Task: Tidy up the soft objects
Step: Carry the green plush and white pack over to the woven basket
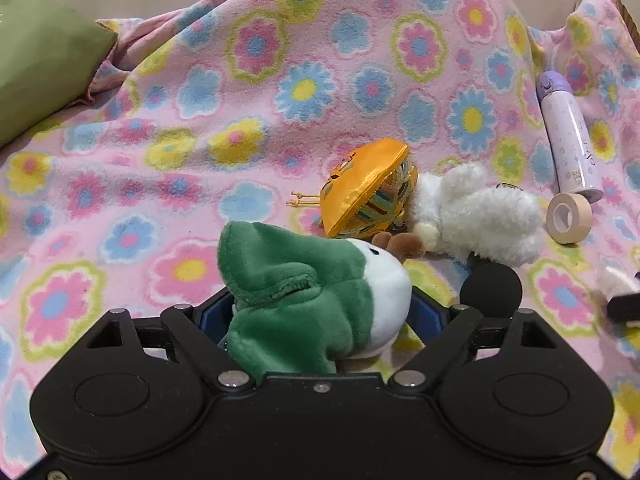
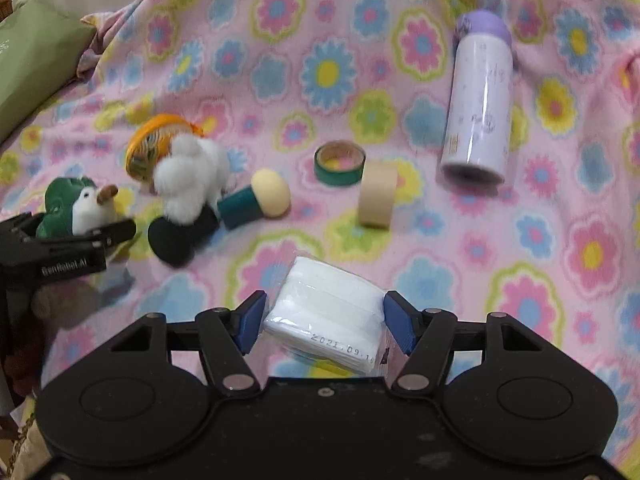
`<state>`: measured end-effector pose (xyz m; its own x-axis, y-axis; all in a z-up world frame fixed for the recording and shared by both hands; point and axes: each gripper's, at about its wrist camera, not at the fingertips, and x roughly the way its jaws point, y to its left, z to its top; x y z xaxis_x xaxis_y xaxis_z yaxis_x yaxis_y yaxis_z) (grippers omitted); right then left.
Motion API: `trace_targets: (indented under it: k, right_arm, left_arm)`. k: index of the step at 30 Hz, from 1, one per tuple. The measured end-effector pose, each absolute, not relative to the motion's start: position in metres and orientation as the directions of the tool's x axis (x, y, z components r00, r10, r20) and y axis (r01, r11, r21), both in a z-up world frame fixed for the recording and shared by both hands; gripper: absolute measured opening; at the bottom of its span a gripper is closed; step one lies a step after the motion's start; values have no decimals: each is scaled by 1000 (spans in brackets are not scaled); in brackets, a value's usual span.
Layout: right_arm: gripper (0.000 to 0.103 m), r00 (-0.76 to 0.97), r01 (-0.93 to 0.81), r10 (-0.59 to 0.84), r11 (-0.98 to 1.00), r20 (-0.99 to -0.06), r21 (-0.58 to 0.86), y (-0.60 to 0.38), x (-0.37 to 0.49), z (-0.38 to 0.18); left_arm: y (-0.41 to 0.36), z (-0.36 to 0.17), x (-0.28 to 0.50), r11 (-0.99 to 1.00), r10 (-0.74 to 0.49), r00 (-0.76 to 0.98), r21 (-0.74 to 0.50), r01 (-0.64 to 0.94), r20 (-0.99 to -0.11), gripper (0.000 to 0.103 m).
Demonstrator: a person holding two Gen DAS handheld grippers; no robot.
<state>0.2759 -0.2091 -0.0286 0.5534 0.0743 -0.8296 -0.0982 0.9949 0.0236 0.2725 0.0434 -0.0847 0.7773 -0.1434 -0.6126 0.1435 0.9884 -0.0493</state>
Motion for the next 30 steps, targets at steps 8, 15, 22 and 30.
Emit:
trace_targets:
  k: [8, 15, 22, 30]
  right_arm:
    - [81, 579, -109, 82, 994, -811, 22, -204, 264, -32]
    - [86, 573, -58, 98, 995, -814, 79, -212, 267, -36]
    - [88, 571, -19, 102, 994, -814, 112, -216, 271, -39]
    - [89, 564, 54, 113, 983, -818, 173, -230, 272, -45]
  left_arm:
    - [47, -77, 264, 987, -158, 765, -85, 134, -624, 93]
    - [39, -63, 271, 991, -126, 766, -53, 119, -631, 97]
    - [51, -68, 296, 990, -100, 707, -142, -1, -700, 97]
    - [49, -78, 300, 993, -88, 679, -122, -3, -729, 96]
